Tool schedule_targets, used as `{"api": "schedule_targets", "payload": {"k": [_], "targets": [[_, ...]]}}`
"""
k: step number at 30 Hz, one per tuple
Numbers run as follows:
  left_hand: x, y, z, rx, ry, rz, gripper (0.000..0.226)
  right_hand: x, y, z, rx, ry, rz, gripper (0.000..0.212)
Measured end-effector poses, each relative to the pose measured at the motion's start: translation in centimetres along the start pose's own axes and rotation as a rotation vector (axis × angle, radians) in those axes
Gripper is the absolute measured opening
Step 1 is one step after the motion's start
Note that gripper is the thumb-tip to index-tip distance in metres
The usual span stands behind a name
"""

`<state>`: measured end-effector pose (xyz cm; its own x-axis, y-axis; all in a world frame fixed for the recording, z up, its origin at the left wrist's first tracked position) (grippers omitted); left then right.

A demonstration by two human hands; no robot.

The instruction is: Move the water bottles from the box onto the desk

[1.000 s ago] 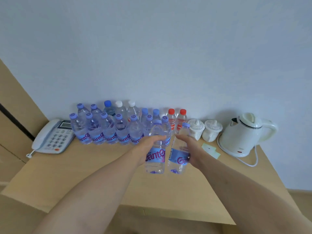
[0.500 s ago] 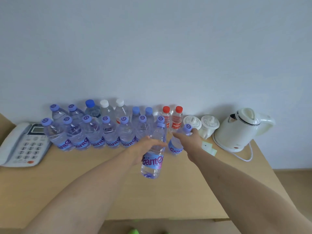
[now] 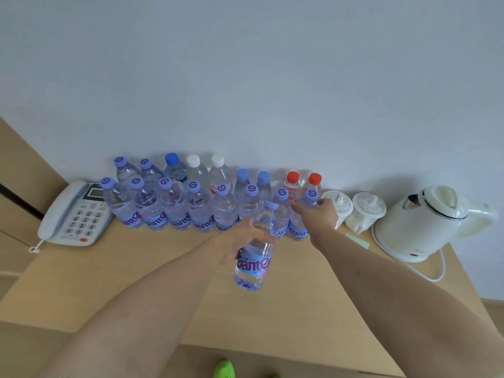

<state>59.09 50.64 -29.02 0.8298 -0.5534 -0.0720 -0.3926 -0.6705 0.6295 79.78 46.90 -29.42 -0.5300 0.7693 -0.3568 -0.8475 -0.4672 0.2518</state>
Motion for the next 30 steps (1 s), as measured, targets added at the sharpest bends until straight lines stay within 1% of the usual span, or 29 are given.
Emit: {"api": "schedule_targets", "payload": {"k": [2, 4, 7, 9, 11, 13, 14, 15, 18, 21, 24, 26, 28, 30], "targets": [[-0.4, 0.2, 0.1, -0.013, 0.001, -0.026, 0.079, 0.2, -0.1, 0.4, 0.016, -0.029, -0.003, 0.064], [-0.6, 0.4, 0.3, -0.026, 0.002, -0.042, 0.082, 0.2, -0.1, 0.6, 0.035, -0.044, 0.003, 0.065], [-0.8, 0.8, 0.3, -0.015, -0.003, -0.082, 0.080, -0.3, 0.1, 0.5, 0.066, -0.059, 0.016, 0.059], [-0.8, 1.4, 0.1, -0.008, 0.007, -0.123, 0.078, -0.7, 0.5, 0.2, 0.092, -0.052, 0.017, 0.062], [-0.9, 2.2, -0.1, 0.001, 0.030, -0.170, 0.079, -1.0, 1.3, 0.2, 0.124, 0.008, -0.008, 0.064], [-1.1, 3.0, -0.3, 0.019, 0.054, -0.211, 0.082, -1.5, 2.3, 0.1, 0.195, 0.009, -0.048, 0.056], [-1.2, 3.5, -0.4, 0.030, 0.065, -0.232, 0.083, -1.6, 2.7, -0.1, 0.216, -0.014, -0.029, 0.048], [-1.4, 4.0, -0.5, 0.042, 0.074, -0.258, 0.082, -1.5, 3.1, -0.3, 0.226, -0.021, 0.024, 0.040], [-2.4, 5.8, -0.8, 0.076, 0.083, -0.353, 0.074, -0.4, 4.8, -0.9, 0.238, 0.058, 0.266, 0.024], [-3.8, 7.6, -0.5, 0.090, 0.098, -0.448, 0.073, 1.5, 7.2, -0.3, 0.114, 0.150, 0.458, 0.017], [-5.8, 9.3, 0.1, 0.109, 0.095, -0.516, 0.072, 3.5, 9.7, 0.6, -0.047, 0.206, 0.554, 0.017], [-7.5, 10.1, 0.8, 0.123, 0.050, -0.555, 0.068, 4.9, 11.2, 1.2, -0.155, 0.232, 0.586, 0.023], [-9.4, 10.7, 1.6, 0.141, 0.017, -0.615, 0.061, 6.3, 12.6, 1.6, -0.271, 0.277, 0.611, 0.036], [-11.4, 11.1, 2.4, 0.154, 0.019, -0.670, 0.060, 7.9, 14.0, 2.1, -0.378, 0.342, 0.640, 0.044]]}}
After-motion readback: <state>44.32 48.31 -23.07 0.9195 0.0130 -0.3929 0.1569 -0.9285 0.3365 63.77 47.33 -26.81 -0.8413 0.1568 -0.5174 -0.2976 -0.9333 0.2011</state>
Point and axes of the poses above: each hand's wrist, its own y-axis away from the middle knuckle, its own x-axis out of the palm, z = x × y, the point moved 3 cm from there along -y, towards the middle knuckle, and after that the axes turned 10 degrees about -z, right-handed, at the moved point
